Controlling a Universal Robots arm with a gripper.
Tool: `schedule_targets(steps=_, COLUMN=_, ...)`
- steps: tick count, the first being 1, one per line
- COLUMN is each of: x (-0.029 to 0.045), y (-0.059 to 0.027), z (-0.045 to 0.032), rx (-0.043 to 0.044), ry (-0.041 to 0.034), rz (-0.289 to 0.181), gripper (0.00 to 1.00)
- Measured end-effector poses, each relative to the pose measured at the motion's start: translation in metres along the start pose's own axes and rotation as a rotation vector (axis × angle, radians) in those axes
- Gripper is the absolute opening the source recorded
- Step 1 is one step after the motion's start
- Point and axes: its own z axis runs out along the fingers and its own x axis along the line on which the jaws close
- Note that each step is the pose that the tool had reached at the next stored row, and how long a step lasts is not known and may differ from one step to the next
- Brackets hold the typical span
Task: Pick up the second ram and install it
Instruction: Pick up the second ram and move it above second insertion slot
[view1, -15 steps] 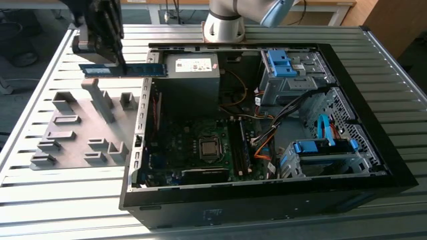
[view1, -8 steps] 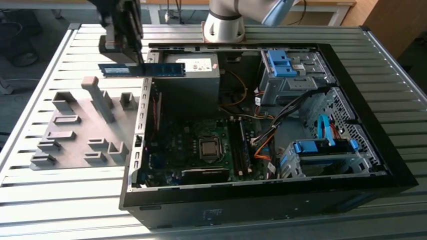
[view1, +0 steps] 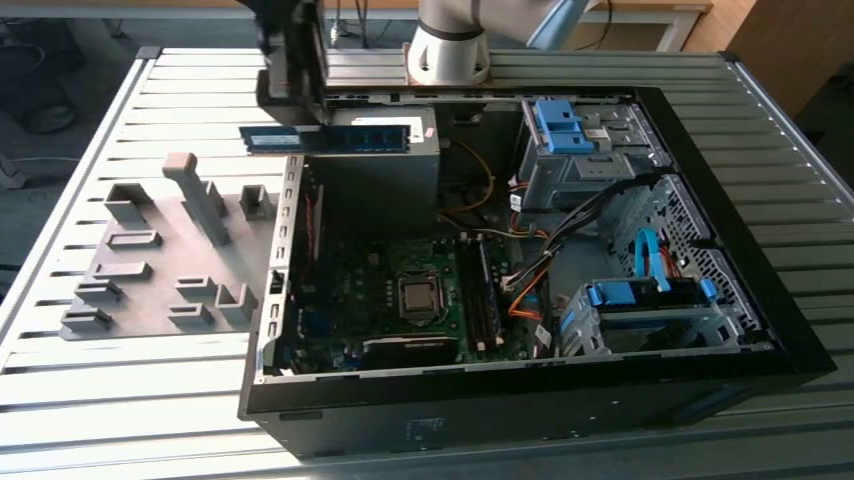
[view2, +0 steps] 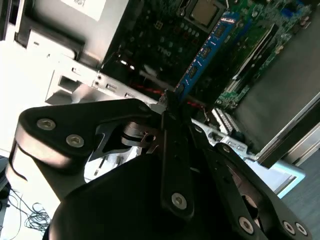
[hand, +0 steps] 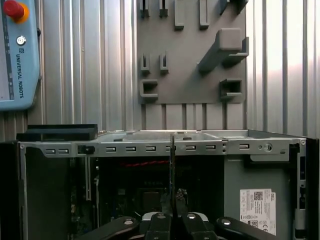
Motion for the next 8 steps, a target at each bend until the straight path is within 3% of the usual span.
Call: schedule_targets(steps=8, x=-0.0011, y=-0.0339, z=0.001, rx=0.0, ry=0.0, rz=0.0, gripper=0.14)
